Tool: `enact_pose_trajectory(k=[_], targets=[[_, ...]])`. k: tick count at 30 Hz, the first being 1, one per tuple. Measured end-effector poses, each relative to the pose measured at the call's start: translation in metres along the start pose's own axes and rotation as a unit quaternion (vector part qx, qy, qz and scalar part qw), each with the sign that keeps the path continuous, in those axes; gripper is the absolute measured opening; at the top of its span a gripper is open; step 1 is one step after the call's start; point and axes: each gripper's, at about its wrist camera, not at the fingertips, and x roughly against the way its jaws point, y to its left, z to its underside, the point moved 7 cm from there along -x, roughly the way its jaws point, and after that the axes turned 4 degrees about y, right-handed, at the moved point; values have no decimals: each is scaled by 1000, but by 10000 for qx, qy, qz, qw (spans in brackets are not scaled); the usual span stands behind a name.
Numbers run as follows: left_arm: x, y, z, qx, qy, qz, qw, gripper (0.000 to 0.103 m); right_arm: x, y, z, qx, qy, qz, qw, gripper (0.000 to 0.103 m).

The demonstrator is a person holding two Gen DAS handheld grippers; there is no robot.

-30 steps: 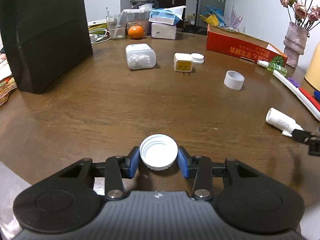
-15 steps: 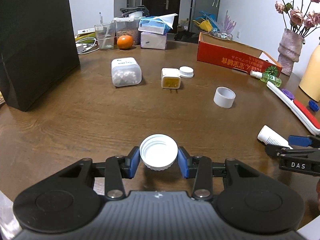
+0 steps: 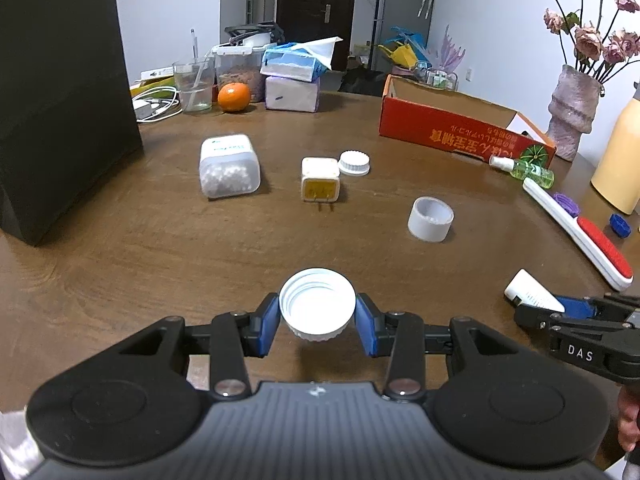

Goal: Organize rigid objects
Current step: 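Carry the cap and spray bottle in both grippers over the cardboard box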

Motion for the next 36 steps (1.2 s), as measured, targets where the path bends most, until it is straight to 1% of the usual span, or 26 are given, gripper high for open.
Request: enact_pose_trajectory(k=[4,16,26,36], targets=[[0,-8,-11,-42,-87,43,9999,41,3,-10,-6,-197,-133,-43,9997,36],[-5,-43,-48,-106,-311,254,9991,41,9,-32,-33,-324,-409,-51,9986,36],[-15,-80,-96,-147,-577,477,9971,41,13,-63,-73,-547,-765,93,9955,36],[-26,-113,-137,-92,-809,678,9944,41,16,-94,-118,-815,-1162,301,9894,36]])
